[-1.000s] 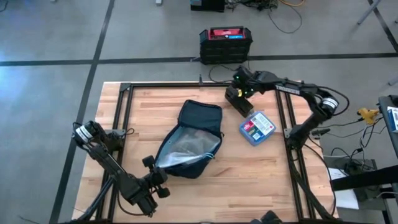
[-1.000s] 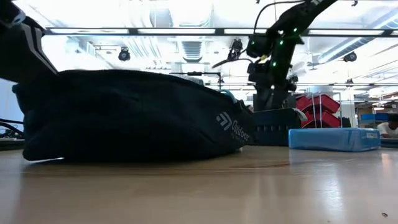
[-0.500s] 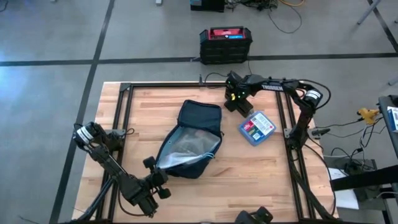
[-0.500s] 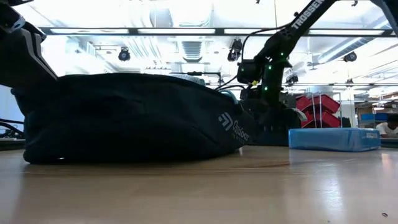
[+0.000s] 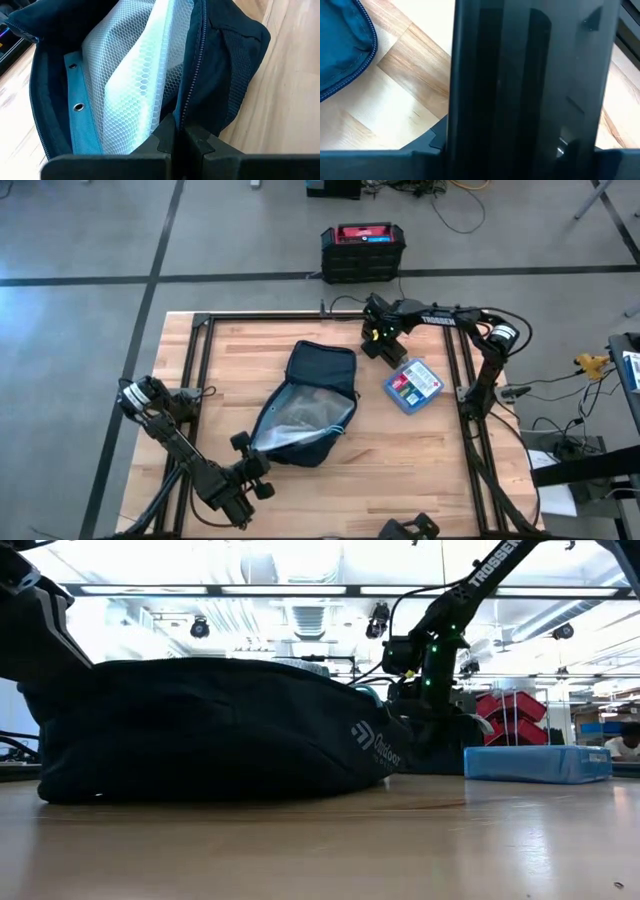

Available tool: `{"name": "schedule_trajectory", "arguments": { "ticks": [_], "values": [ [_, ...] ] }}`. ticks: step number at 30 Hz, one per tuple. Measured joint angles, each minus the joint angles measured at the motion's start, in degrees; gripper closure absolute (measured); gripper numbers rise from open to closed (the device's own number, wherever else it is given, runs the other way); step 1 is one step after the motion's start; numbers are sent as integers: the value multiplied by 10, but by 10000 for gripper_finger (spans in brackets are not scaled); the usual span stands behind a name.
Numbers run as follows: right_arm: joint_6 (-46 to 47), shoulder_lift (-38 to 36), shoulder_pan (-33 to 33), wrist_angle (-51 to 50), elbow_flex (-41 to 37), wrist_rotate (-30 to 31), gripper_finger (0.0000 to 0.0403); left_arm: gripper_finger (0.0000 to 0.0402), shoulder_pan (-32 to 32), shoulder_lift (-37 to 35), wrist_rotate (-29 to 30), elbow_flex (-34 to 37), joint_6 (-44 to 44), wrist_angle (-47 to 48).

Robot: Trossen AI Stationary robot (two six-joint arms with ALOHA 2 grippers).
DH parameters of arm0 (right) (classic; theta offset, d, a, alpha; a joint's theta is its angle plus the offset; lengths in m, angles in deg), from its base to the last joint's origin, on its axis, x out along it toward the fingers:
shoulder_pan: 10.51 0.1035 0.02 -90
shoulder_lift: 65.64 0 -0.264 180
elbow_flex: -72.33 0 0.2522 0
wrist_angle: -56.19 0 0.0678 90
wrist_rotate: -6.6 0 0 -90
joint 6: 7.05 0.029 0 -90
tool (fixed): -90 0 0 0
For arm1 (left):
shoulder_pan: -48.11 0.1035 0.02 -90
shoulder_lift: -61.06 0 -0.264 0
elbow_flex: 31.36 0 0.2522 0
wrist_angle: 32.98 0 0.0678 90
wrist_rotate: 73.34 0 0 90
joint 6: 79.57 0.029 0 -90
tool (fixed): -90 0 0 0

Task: Unpack backpack
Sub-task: Put the black supply box into the dark blue backpack

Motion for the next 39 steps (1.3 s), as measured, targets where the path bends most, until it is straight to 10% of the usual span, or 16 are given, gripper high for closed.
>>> {"name": "schedule_trajectory", "arguments": {
  "ticks": [13, 23, 39],
  "values": [
    [0, 5, 1, -12, -1, -2, 249, 402, 0, 0, 3, 0, 0, -5],
    [3, -6, 2, -71, 13, -7, 97, 402, 0, 0, 5, 2, 2, -7],
    [20, -22, 12, -141, 49, -6, 139, 402, 0, 3, 9, 4, 3, -10]
  ]
}}
